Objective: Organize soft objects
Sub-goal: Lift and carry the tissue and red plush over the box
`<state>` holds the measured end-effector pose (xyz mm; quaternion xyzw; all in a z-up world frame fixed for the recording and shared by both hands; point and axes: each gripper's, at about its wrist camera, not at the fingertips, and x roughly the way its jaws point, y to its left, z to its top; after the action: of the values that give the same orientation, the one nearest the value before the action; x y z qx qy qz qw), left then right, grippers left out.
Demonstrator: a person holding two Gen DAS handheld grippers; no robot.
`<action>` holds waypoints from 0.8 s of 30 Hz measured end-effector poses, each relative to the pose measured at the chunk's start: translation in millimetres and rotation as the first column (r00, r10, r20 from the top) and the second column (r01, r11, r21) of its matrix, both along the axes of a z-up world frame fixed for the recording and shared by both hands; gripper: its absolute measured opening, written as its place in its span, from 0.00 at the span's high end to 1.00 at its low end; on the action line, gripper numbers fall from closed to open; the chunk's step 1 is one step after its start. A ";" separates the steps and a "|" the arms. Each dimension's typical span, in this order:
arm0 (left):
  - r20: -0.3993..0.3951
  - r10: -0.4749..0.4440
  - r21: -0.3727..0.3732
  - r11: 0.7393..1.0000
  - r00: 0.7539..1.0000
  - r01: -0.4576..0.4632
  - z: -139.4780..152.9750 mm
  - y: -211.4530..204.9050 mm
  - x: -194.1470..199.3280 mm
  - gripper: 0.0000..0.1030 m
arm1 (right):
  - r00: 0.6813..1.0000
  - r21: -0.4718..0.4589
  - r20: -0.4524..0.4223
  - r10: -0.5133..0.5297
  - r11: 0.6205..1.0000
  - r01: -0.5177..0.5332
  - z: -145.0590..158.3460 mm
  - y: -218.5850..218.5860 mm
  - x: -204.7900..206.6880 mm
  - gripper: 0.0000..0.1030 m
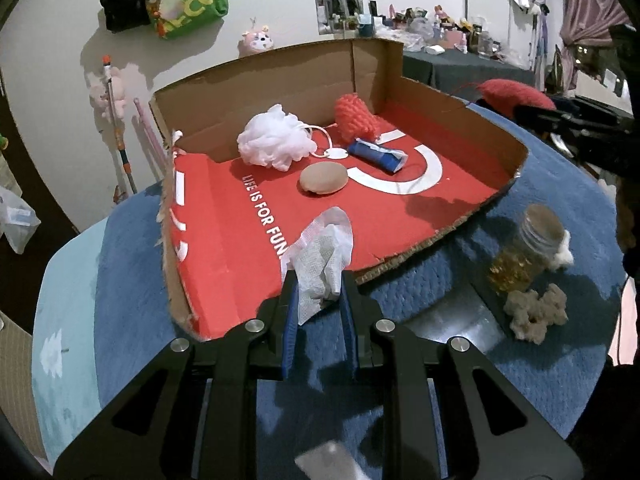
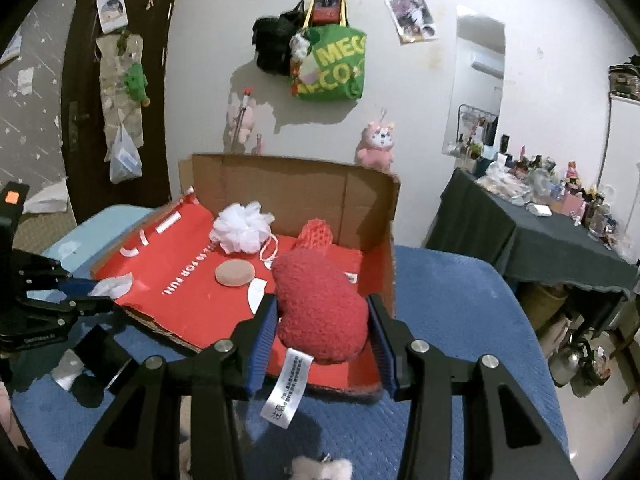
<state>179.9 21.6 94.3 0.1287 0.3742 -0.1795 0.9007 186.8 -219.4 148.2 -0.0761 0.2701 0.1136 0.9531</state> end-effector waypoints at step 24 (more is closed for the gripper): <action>-0.158 0.030 0.109 0.994 0.987 -0.013 -36.3 -13.6 90.6 0.82 | 0.948 -0.285 -0.314 -0.053 0.958 -0.041 -78.5 34.1 102.5 0.52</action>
<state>270.5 8.0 58.0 0.1585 0.4557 -0.1590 0.8614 289.3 -185.3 69.7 -0.1934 0.4343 0.0808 0.8760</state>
